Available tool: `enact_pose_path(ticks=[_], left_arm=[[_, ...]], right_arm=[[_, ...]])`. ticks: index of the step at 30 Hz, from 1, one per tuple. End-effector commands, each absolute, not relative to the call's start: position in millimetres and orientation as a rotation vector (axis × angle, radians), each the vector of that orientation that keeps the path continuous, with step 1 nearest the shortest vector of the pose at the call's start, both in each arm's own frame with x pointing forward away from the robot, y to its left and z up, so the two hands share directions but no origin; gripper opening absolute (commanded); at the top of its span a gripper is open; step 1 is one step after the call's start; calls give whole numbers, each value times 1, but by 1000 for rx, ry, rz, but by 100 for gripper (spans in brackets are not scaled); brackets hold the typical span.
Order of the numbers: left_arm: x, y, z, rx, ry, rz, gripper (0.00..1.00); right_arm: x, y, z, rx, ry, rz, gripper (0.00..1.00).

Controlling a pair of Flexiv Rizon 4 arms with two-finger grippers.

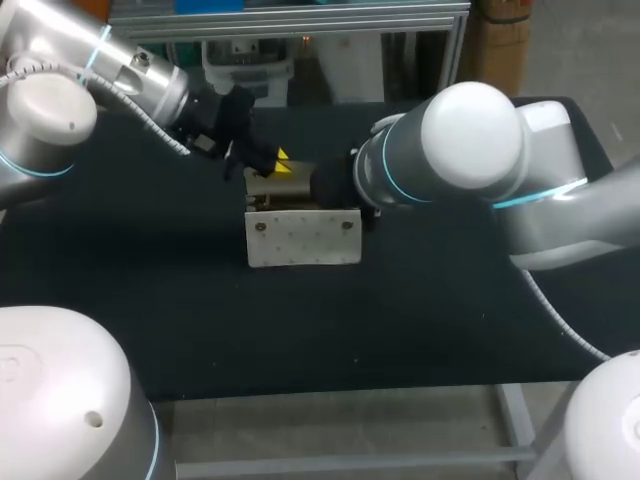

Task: Pick up the bag, open it, inspect its contents, close it, and place it on the opposite side

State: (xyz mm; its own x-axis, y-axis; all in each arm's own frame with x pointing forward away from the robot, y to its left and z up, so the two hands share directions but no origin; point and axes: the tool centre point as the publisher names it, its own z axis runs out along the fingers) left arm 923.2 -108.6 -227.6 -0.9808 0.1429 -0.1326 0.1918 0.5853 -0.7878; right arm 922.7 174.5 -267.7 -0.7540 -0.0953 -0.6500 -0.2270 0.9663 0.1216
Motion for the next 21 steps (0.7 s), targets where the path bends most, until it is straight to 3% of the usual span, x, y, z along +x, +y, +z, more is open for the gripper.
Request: enact_pose_path(ticks=[1, 21], left_arm=[[925, -112, -231, 296, 2783, -1405, 0], [921, -111, -237, 271, 2899, -1614, 0]], right_arm=[[919, 176, -272, -231, 2422, 257, 0], [919, 185, -291, -242, 2422, 268, 0]])
